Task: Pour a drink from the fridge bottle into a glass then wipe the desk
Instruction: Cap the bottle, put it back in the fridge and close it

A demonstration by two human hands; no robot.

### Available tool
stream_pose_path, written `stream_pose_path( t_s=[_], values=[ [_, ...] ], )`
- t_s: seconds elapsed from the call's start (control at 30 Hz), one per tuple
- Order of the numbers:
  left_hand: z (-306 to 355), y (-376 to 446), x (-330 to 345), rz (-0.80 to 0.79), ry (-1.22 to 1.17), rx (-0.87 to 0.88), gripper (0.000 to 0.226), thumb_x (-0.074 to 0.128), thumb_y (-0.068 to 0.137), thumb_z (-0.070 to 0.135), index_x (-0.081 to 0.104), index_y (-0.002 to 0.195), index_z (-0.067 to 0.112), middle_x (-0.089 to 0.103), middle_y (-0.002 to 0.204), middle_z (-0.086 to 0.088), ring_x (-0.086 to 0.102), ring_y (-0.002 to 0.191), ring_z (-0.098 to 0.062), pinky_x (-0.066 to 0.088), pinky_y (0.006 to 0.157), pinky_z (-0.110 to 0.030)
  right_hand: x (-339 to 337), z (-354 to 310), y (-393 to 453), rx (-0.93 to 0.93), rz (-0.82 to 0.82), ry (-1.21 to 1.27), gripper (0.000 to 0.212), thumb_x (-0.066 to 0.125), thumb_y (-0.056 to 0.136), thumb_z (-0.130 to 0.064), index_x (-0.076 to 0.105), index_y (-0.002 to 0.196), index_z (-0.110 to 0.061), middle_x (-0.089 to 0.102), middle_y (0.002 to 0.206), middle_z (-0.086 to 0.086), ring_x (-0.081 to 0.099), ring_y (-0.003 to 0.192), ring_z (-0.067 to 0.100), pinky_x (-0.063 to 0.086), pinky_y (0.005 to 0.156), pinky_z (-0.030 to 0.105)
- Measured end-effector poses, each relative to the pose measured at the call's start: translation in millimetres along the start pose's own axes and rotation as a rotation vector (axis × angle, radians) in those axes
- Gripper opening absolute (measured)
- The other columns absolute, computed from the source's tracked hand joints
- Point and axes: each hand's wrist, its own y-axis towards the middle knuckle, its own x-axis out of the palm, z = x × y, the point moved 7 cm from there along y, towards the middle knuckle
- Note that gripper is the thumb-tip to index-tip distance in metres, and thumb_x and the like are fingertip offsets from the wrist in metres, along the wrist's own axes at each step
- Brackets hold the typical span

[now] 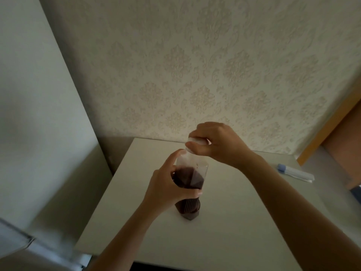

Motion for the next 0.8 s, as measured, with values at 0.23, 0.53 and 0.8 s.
stream_pose_path(
  t_s=[0.23, 0.53, 0.8],
  values=[
    [10, -8, -18, 0.287, 0.231, 0.033, 0.094, 0.082, 0.056, 0.048, 0.028, 0.132, 0.047, 0.055, 0.096, 0.022, 0.057, 0.084, 0.001, 0.038, 0.073, -0.003, 10, -1, 6, 0.268, 0.211, -0.119, 0.048, 0.051, 0.076, -0.057, 0.068, 0.063, -0.014, 0.056, 0.048, -0.005, 0.050, 0.042, 0.010, 0.043, 0.046, 0.023],
    [6, -9, -35, 0.461, 0.460, 0.035, 0.087, 0.074, 0.065, 0.055, 0.032, 0.137, 0.030, 0.068, 0.095, 0.004, 0.066, 0.079, -0.012, 0.044, 0.067, -0.018, 28, 1, 15, 0.633, 0.190, -0.303, 0.052, 0.048, 0.074, -0.058, 0.042, 0.047, -0.014, 0.037, 0.042, -0.002, 0.029, 0.040, 0.013, 0.026, 0.045, 0.023],
    [-9, -11, -47, 0.399, 0.524, 0.035, 0.092, 0.078, 0.062, 0.053, 0.035, 0.139, 0.027, 0.069, 0.099, 0.002, 0.067, 0.083, -0.013, 0.042, 0.068, -0.018, 43, -3, 14, 0.699, 0.198, -0.326, 0.053, 0.047, 0.076, -0.057, 0.037, 0.046, -0.015, 0.028, 0.041, -0.004, 0.025, 0.038, 0.012, 0.023, 0.043, 0.023]
  ],
)
